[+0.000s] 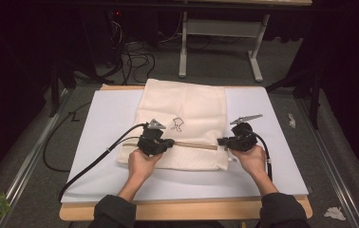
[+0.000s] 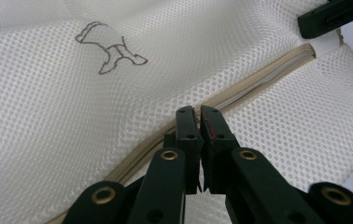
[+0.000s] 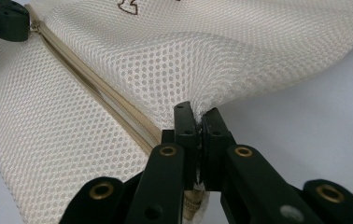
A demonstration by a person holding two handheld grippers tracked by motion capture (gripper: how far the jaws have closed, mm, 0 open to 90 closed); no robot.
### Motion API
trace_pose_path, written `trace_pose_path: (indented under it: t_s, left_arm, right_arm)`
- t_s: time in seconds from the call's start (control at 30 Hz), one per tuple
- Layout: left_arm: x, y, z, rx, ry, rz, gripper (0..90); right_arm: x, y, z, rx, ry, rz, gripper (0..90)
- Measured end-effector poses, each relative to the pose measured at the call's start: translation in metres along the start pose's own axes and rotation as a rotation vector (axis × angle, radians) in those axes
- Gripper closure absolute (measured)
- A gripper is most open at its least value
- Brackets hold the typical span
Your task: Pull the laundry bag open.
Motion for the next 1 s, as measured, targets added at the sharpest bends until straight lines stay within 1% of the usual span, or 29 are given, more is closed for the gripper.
trace_pose_path:
  t_s: [0.1,0.13,0.17,0.2,0.47,0.53,0.6,0.67,0.83,0.97,1.0]
  left_arm:
    - [-0.002,0.000,0.002,0.005,0.001,0.005,87.3]
    - [-0.003,0.000,0.003,0.010,-0.002,0.012,87.3]
    - [-0.005,0.000,0.004,0.010,0.004,0.011,87.3]
    - [-0.006,0.000,0.005,0.010,0.009,0.013,87.2]
    - [-0.016,0.000,0.014,0.019,0.015,0.034,87.3]
    - [-0.016,-0.001,0.016,0.017,0.017,0.033,87.3]
    - [-0.017,-0.002,0.017,0.019,0.021,0.033,87.3]
    - [-0.017,-0.002,0.018,0.027,0.017,0.048,87.3]
    - [-0.014,-0.001,0.018,0.036,0.004,0.057,87.3]
    - [-0.014,-0.002,0.018,0.034,0.007,0.053,87.3]
    - [-0.014,-0.002,0.019,0.034,0.016,0.049,87.3]
  right_arm:
    - [-0.001,0.001,0.000,0.003,-0.002,0.001,89.0]
    - [0.000,0.001,0.000,0.004,-0.003,0.009,89.0]
    - [-0.001,0.001,0.000,0.004,0.000,0.000,89.0]
    - [-0.001,0.001,0.000,0.003,-0.003,0.000,89.0]
    - [0.001,-0.001,0.001,0.004,-0.009,-0.004,89.0]
    - [0.002,-0.001,0.000,0.004,-0.008,0.001,89.0]
    - [0.002,-0.001,0.000,0.001,-0.010,-0.008,89.0]
    - [0.002,-0.001,0.000,0.001,-0.011,-0.007,89.0]
    - [0.005,-0.001,0.002,0.004,-0.017,-0.005,89.0]
    - [0.006,0.000,0.003,0.008,-0.020,0.002,89.0]
    - [0.005,0.000,0.003,0.007,-0.020,0.000,89.0]
Point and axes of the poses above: each handheld gripper's, and its own axes: z roughly backward along the jaws, y roughly out of its top, x roughly to its right, the point moved 10 cm from there along -z, roughly forward along the jaws, and after that the axes turned 15 degrees about x, right-handed, at the moved point
